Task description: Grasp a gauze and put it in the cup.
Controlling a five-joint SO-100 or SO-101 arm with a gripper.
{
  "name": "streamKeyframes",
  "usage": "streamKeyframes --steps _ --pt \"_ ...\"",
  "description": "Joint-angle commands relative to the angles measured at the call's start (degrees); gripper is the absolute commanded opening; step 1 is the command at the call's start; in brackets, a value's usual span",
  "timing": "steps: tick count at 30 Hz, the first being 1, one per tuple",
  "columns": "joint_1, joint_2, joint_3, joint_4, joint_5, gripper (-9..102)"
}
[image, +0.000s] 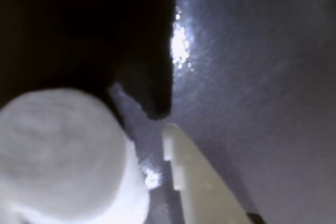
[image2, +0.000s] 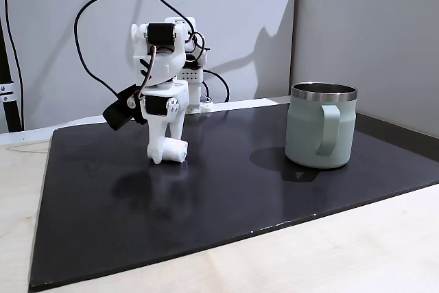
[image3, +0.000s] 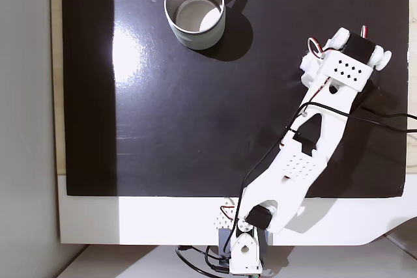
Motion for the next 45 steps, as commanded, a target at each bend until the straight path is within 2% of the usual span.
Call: streamKeyframes --steps 1,7,14,23,28,33,45 --pt "0.5 0.7 -2.9 0.7 0.6 15" --pt "0.2 4.0 -2.4 0.9 0.1 4" --pt "-1.0 16.2 3.3 1.0 -0.1 4" --pt "-3.8 43.8 19.7 1.1 -1.6 4" --pt "-6.3 51.5 22.0 1.1 -2.2 4" --pt "-11.7 50.8 16.9 1.0 -1.2 4" --pt "-32.4 38.1 -7.2 -0.4 1.7 0"
